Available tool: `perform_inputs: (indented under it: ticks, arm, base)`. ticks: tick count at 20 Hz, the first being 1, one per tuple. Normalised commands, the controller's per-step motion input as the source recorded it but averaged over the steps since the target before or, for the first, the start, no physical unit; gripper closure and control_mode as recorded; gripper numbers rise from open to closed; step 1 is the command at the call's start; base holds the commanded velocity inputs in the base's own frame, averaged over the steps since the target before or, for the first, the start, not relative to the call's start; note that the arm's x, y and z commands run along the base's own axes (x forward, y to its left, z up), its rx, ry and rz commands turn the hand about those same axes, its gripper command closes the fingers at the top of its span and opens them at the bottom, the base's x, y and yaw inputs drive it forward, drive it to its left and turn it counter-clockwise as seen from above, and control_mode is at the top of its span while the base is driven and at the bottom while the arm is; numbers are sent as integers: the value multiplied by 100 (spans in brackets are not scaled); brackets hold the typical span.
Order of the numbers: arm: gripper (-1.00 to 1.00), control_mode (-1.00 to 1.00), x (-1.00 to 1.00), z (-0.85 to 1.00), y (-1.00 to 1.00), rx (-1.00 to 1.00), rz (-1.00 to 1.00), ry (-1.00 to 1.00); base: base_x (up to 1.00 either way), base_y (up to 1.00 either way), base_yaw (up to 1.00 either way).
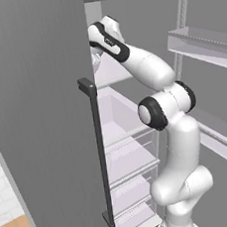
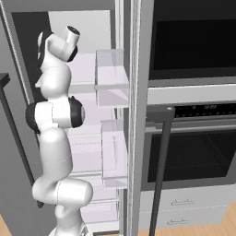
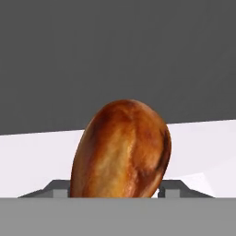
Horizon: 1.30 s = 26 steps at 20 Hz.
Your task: Place one bell pepper and one chicken drumstick in each tupperware on the nearby counter, to pack two identical lunches.
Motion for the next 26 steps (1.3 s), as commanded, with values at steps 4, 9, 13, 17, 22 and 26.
perform_inputs:
  ticks: [4, 9, 13, 17, 22, 26]
  arm:
    - [100, -100, -26, 1, -10, 1, -2, -3]
    - [100, -100, -100, 2, -85, 8, -22, -18]
    - [100, -100, -100, 0, -78, 3, -27, -21]
    - [100, -100, -100, -6, -52, 2, -23, -19]
    - [100, -100, -100, 4, -31, 3, -27, -13]
    - [100, -100, -100, 4, 0, 0, -34, -5]
  base:
    - [0, 0, 0]
    - [0, 0, 0]
    - [0, 0, 0]
    - [0, 0, 0]
    - [0, 0, 0]
    - [0, 0, 0]
